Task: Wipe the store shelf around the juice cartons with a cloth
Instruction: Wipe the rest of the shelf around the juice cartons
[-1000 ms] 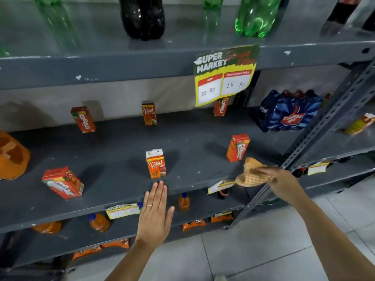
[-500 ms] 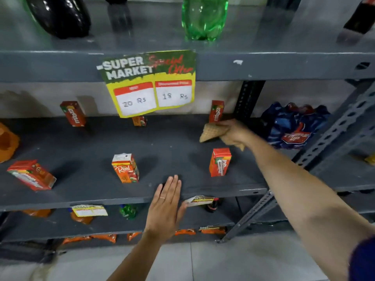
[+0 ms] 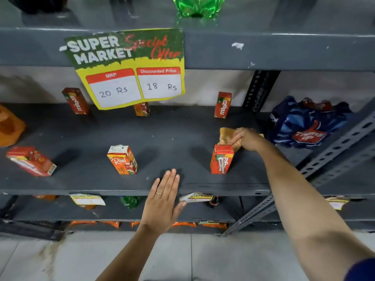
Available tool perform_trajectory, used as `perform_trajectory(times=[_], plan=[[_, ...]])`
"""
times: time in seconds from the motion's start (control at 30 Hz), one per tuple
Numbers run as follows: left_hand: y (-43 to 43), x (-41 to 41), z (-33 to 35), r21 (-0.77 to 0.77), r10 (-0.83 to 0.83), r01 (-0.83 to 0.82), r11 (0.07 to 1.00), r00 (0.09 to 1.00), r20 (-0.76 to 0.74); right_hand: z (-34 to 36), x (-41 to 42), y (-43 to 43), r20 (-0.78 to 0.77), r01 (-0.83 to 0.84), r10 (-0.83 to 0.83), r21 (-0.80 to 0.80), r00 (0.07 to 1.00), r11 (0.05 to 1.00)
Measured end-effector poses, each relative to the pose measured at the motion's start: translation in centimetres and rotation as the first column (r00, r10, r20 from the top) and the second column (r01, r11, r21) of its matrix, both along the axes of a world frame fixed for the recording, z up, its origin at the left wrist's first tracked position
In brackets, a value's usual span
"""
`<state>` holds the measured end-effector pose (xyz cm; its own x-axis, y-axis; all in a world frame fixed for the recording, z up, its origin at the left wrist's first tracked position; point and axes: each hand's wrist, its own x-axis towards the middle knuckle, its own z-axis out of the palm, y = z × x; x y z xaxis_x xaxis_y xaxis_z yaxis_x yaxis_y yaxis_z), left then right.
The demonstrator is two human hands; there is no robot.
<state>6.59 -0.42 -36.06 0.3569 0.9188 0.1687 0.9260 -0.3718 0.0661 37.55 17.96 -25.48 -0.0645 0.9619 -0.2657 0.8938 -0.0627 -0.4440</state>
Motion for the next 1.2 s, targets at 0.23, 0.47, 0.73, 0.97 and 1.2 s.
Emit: perform_trajectory(times=[0.23,0.47,0.73,0.97,1.2], plan=[[-0.1,0.1,-0.2,-0.008,0.015,-0.015,1.0,1.0,-0.018,0.2,-1.2,-5.9,-0.116,0.317,-0.331,-0.126,0.936,0.94],[0.0,0.0,-0.2,-0.013,0.007,-0.007,1.0,1.0,0.007,6.0,-0.6,-2.2,-0.043,0.486,-0.487,-0.037,0.872,0.873],[0.0,0.1,-0.2,-0.019,-0.016,0.018,1.0,0.996,0.084,3.4,-3.2,0.8,0.164,0.293,-0.286,-0.022,0.944,0.956],[-0.2,0.1,0.1,-0.003,-0.023,0.023,1.0,0.994,0.108,1.3,-3.4,-7.0,0.416,0.314,-0.308,0.055,0.855,0.948],[-0.5,0.3,0.5,0.006,-0.003,0.002,1.0,0.993,0.114,0.5,-4.4,-12.7,0.639,0.091,-0.078,0.014,0.765,0.996]])
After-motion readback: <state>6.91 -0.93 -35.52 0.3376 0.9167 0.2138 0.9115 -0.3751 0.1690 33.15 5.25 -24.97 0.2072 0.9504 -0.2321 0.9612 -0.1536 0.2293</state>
